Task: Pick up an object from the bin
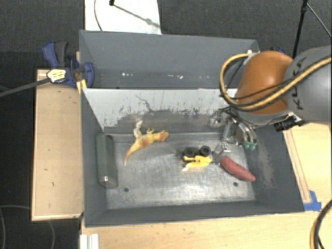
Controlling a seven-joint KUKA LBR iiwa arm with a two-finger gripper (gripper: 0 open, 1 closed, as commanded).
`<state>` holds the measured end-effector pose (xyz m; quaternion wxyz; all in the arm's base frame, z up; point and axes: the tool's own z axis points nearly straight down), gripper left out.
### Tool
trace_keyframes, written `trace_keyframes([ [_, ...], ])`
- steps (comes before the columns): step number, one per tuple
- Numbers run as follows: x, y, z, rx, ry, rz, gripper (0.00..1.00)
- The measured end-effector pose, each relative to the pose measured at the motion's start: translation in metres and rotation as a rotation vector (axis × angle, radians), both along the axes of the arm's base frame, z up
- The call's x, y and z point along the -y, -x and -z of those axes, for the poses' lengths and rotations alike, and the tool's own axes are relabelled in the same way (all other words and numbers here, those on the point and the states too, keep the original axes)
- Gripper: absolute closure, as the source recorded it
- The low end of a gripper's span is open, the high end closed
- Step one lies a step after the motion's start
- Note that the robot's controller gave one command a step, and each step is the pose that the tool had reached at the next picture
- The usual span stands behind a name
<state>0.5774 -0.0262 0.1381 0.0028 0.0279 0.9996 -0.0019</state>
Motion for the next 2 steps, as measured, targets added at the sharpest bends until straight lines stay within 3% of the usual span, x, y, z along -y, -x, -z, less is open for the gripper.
trace_keyframes([
  [2,-0.0064,-0.0002,0.0048,-0.001,-0.004,0.013,0.0],
])
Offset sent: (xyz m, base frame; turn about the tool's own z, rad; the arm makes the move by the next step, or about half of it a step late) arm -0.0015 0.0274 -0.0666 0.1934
